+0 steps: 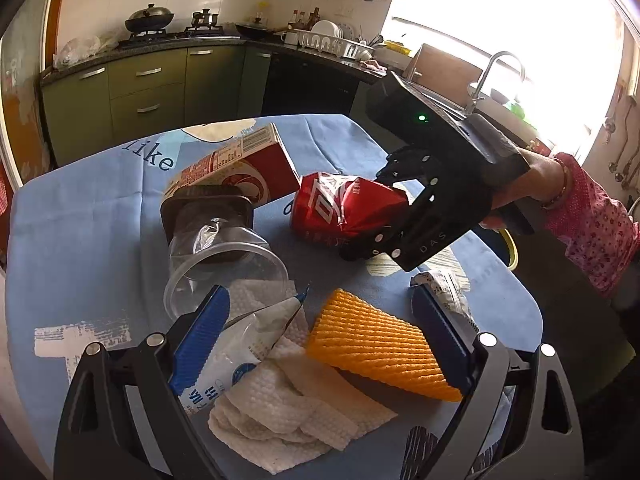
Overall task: Collect trash
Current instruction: 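Grasp the red Coca-Cola can with the right gripper and lift it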
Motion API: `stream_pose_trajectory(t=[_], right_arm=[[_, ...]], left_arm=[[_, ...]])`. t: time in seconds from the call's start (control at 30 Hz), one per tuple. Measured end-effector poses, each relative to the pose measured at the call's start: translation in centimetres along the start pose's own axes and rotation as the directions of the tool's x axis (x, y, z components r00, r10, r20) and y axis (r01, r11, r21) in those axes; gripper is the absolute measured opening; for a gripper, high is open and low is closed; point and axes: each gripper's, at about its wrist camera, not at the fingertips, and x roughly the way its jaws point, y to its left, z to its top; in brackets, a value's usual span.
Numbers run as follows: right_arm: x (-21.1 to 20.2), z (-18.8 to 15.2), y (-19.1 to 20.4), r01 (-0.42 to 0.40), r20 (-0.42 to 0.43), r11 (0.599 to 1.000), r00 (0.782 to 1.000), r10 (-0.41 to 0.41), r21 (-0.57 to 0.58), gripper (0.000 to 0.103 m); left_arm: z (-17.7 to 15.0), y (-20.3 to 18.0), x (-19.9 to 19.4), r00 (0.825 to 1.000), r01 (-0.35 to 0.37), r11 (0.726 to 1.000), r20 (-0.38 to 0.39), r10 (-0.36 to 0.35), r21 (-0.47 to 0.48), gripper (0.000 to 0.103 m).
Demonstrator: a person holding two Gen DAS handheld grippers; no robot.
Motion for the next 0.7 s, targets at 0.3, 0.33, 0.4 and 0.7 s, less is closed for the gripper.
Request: stream_pose_trajectory(t=[0.3, 0.33, 0.4, 0.7], right_arm=[[-2.7, -5.6, -2.5, 0.013, 0.042, 0.984, 0.999, -0.021, 0.18, 0.068], [-2.9, -6.1, -2.8, 0.013, 0.047, 0.98, 0.999, -0.023, 0.2, 0.068], [-3.5, -8.0, -3.3, 0.011, 0.063, 0.968, 0.998, -0.028, 0.252, 0.068], [-6.8, -18.9, -11.1, 0.095, 0.036, 0.78, 0.988, -0.148, 0.619, 0.068]], left_arm=[[-0.2, -0.6, 0.2, 1.0, 0.006, 1.0, -0.005, -0.006, 0.023, 0.091], [-0.2, -0.6, 0.3, 1.0, 0.005, 1.0, -0.006, -0.005, 0.026, 0.091], [-0.2, -0.7, 0.4, 1.0, 0.003, 1.0, -0.009, -0.003, 0.029, 0.091], [-0.3, -0.9, 0.4, 1.0, 0.023, 0.999, -0.014, -0.022, 0.038, 0.091]])
